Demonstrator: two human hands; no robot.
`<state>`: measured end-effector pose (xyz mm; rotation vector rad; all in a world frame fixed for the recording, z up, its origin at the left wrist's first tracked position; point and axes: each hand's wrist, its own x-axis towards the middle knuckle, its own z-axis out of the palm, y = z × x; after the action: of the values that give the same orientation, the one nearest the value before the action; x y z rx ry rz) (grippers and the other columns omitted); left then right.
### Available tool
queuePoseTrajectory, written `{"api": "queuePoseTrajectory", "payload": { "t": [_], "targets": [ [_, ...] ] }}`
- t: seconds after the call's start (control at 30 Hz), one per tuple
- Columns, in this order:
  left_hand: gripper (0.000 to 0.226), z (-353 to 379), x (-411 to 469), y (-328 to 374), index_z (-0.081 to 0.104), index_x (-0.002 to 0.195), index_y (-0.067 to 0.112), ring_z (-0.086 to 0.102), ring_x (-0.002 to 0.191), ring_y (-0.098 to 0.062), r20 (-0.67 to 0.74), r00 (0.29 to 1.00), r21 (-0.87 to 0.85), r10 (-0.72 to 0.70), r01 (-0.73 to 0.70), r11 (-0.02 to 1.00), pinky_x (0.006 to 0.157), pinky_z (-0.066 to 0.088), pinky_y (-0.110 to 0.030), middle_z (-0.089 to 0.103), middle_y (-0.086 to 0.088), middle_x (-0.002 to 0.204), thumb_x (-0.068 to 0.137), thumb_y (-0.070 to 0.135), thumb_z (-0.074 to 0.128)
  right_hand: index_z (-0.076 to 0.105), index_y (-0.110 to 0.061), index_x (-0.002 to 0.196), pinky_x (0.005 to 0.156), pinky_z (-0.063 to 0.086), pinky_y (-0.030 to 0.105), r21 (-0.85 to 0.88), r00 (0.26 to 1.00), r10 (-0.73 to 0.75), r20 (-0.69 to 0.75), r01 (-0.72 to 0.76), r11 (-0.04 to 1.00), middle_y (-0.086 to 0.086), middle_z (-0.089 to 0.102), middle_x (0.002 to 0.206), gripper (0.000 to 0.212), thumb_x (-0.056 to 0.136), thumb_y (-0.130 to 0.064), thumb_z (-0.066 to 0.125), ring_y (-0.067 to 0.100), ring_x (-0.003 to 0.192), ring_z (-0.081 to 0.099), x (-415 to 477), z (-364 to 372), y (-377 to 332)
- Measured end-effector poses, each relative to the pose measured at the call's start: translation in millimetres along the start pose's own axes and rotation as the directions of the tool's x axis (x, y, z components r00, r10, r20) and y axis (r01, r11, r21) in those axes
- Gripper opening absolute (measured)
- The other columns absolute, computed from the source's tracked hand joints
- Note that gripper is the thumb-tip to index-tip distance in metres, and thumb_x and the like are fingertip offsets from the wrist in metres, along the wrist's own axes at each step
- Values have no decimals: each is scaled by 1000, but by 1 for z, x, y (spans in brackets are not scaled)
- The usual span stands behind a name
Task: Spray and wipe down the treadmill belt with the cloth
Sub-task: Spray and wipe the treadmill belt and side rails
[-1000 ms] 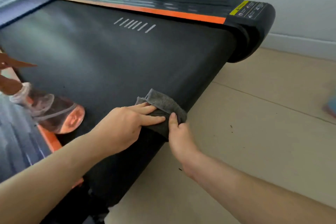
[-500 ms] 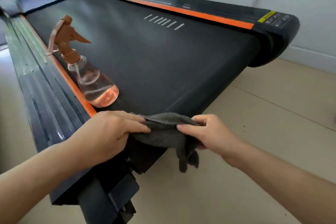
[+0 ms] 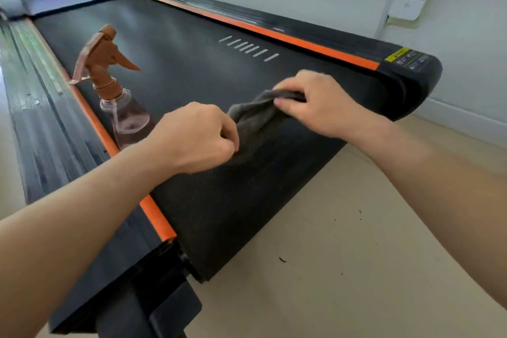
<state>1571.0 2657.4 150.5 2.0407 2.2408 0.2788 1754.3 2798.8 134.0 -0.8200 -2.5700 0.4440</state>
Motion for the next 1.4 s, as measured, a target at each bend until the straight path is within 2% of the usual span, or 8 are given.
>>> {"api": "queuePoseTrajectory", "payload": {
  "t": [0.1, 0.2, 0.33, 0.53, 0.73, 1.03, 1.2, 1.4],
  "targets": [
    [39, 20, 11, 4, 68, 109, 38, 49, 117, -19, 6, 999, 2, 37, -37, 999, 101, 46, -42, 60, 9, 124, 76, 37, 47, 69, -28, 116, 78, 45, 26, -172, 863, 179, 472, -109, 979, -12, 64, 98, 30, 94, -48, 61, 10, 91, 61, -18, 17, 1],
    [61, 47, 23, 6, 40, 147, 34, 35, 137, -21, 202, 973, -8, 109, -109, 994, 114, 34, -42, 40, 7, 150, 90, 36, 61, 69, -28, 101, 77, 45, 31, 1, 955, 207, 213, -212, 977, -7, 56, 91, 26, 95, -50, 57, 13, 89, 57, -24, 35, 2],
    [43, 64, 19, 3, 55, 124, 33, 51, 114, -17, 156, 984, -41, 87, -81, 996, 95, 46, -44, 55, 9, 114, 84, 44, 66, 54, -22, 124, 85, 45, 36, -184, 964, 140, 227, -99, 978, 7, 51, 112, 37, 94, -44, 60, 28, 107, 54, -46, 65, -11],
    [30, 41, -5, 10, 65, 95, 33, 60, 86, -10, 530, 834, -109, 156, -115, 987, 81, 49, -33, 61, 10, 90, 71, 44, 81, 66, -28, 94, 66, 46, 24, 421, 889, -68, 452, -146, 895, -4, 61, 78, 9, 89, -24, 73, 8, 70, 57, -86, 55, -18],
    [32, 52, 37, 23, 59, 105, 27, 48, 105, -22, -247, 951, 145, 185, -152, 978, 86, 33, -41, 46, 3, 104, 79, 41, 72, 64, -22, 121, 79, 50, 36, 27, 986, 65, -156, -61, 998, 4, 49, 101, 29, 93, -26, 65, 19, 90, 53, -48, 48, 19],
    [21, 36, -6, 32, 55, 83, 34, 54, 70, -6, 623, 770, 38, 137, -204, 978, 65, 44, -23, 59, 10, 76, 73, 36, 73, 71, -18, 108, 84, 51, 40, 645, 910, -45, 411, -256, 720, 7, 68, 91, 18, 93, -18, 63, 9, 85, 62, -121, 87, -10],
    [21, 32, 49, 56, 53, 89, 34, 57, 79, -17, 40, 992, -5, 120, -120, 993, 69, 41, -31, 53, 13, 68, 82, 35, 72, 70, -41, 98, 85, 45, 24, 520, 973, 223, -55, -162, 839, 3, 63, 95, 22, 93, -20, 66, 7, 90, 59, -79, 38, 48],
    [22, 47, 170, 122, 61, 115, 26, 52, 108, -26, -392, 855, 216, 339, -273, 938, 84, 28, -37, 53, -1, 107, 94, 26, 57, 71, -21, 115, 83, 36, 18, 216, 823, 281, -494, -197, 956, 3, 52, 97, 26, 93, -17, 59, 8, 91, 49, -42, -14, 132]
  ]
}}
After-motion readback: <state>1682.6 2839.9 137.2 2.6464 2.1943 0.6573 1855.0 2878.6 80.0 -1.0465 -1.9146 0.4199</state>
